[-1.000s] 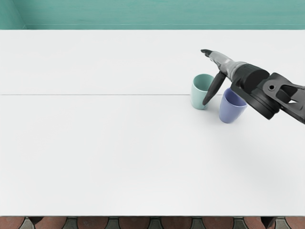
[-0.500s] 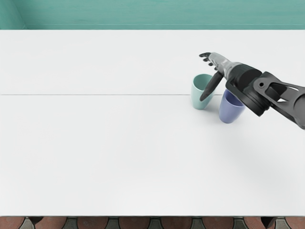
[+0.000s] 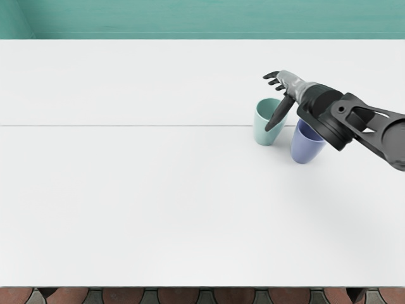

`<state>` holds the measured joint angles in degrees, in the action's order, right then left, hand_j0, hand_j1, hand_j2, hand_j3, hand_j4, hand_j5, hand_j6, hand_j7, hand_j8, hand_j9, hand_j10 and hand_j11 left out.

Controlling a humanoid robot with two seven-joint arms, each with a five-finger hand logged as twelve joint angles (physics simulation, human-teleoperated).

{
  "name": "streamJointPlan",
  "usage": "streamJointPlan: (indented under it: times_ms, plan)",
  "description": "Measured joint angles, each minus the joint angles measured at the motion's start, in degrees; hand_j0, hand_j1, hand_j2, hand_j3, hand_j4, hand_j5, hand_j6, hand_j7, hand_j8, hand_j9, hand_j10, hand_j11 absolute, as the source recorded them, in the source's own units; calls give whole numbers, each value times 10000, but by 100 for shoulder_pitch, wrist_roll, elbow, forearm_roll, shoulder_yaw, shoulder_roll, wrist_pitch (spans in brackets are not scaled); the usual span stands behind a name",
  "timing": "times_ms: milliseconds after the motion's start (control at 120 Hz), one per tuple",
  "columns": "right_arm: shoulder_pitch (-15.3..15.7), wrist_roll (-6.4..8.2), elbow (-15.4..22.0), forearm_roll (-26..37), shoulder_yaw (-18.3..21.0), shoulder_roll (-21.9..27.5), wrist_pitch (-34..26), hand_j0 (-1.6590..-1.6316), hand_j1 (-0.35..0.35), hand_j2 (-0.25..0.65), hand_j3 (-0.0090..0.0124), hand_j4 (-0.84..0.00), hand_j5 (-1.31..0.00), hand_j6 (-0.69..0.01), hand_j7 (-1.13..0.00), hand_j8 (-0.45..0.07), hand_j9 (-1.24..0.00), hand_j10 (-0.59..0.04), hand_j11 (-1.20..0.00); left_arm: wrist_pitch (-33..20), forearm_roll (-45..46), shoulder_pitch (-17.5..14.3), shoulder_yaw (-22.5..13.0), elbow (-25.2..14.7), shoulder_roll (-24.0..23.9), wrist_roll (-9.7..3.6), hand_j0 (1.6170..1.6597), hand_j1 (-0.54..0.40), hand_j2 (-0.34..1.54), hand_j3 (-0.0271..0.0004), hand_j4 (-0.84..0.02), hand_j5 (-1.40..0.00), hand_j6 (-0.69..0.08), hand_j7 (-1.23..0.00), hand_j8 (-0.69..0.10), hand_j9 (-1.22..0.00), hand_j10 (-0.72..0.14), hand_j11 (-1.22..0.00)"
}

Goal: Pick up cup and place in cup with right hand

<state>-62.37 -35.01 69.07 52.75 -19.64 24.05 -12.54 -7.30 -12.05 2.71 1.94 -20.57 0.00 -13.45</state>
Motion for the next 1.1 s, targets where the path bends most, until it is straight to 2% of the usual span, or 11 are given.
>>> streamJointPlan:
  times_ms: [33, 67, 92, 100, 133, 342, 392, 550, 933, 1000, 1100]
  plan:
    - [-12, 2, -38, -1, 11, -25, 2, -16584, -1111, 79, 0, -1673, -2194, -1717, -2154, -1678, -2198, -1668, -2201, 0, 0, -5, 0, 0, 0, 0, 16581, 3488, -1, -1, 2, 0, 3, 0, 4, -1, 3, -1]
    - [-22, 4, -71, -1, 19, -46, 4, -16579, -1035, -525, 0, -1667, -2236, -1738, -2166, -1667, -2249, -1652, -2259, 0, 0, -2, 0, 0, 0, 0, 16581, 3488, -1, -1, 3, -1, 4, -1, 4, -1, 3, -1]
    - [-27, 6, -91, -2, 24, -58, 4, -16584, -890, -253, 0, -1679, -2247, -1753, -2174, -1674, -2268, -1656, -2282, 0, 0, 0, 0, 0, 0, 0, 16581, 3488, -1, -1, 3, -1, 4, -1, 4, -1, 3, -1]
    - [-29, 5, -97, -2, 25, -62, 4, -16587, -770, 289, 0, -1688, -2240, -1755, -2176, -1683, -2260, -1666, -2272, 0, 0, 0, 0, 0, 0, 0, 16581, 3488, -1, -1, 3, -1, 4, -1, 4, -1, 3, -1]
    - [-34, 4, -118, -4, 31, -73, 4, -16583, -484, 467, 0, -1696, -2250, -1762, -2187, -1690, -2271, -1673, -2284, 0, 0, -6, 0, 0, 0, 0, 16581, 3488, -1, -1, 3, -1, 4, -1, 4, -1, 3, -1]
    - [-44, 4, -173, -13, 79, -95, 8, -16583, -433, 234, 0, -1901, -2509, -1946, -2465, -1891, -2529, -1874, -2542, 0, 0, 1, 0, 0, 0, 0, 16581, 3488, -1, -1, 3, -1, 4, -1, 4, -1, 3, -1]
    - [-55, 3, -177, -20, 80, -95, 108, -16581, -124, 15, 0, -2096, -2766, -2146, -2714, -2089, -2785, -2072, -2797, 0, 0, -1, 0, 0, 0, 0, 16581, 3488, -1, -1, 3, -1, 4, -1, 4, -1, 3, -1]
    - [-113, 1, -182, -58, 82, -93, 443, -16580, 8, -310, 0, -2646, -3450, -2678, -3422, -2647, -3458, -2635, -3462, 0, 0, -6, 0, 1, 0, 0, 16581, 3488, -1, -1, 3, 0, 4, 0, 4, 0, 3, -1]
    - [-133, 2, -187, -73, 80, -57, 691, -16580, 517, -465, 0, -3248, -4262, -3284, -4222, -3246, -4271, -3236, -4276, 0, 0, -1, 0, 0, 0, 0, 16581, 3488, -1, -1, 3, 0, 4, 0, 4, -1, 3, -1]
    - [-130, 2, -189, -65, 79, -69, 695, -16570, 367, -686, 0, -3407, -4423, -3438, -4392, -3574, -4474, -3370, -4478, 0, 0, -4, 0, 0, 0, 0, 16581, 3488, -1, -1, 2, -1, 3, -1, 3, -1, 3, -1]
    - [-127, 1, -191, -63, 80, -78, 699, -16562, 388, -881, 0, -3652, -4755, -3676, -4726, -3421, -4817, -3594, -4821, 0, 0, -3, 0, 0, 0, 0, 16581, 3488, -1, -1, 3, -1, 3, -1, 4, -1, 3, -1]
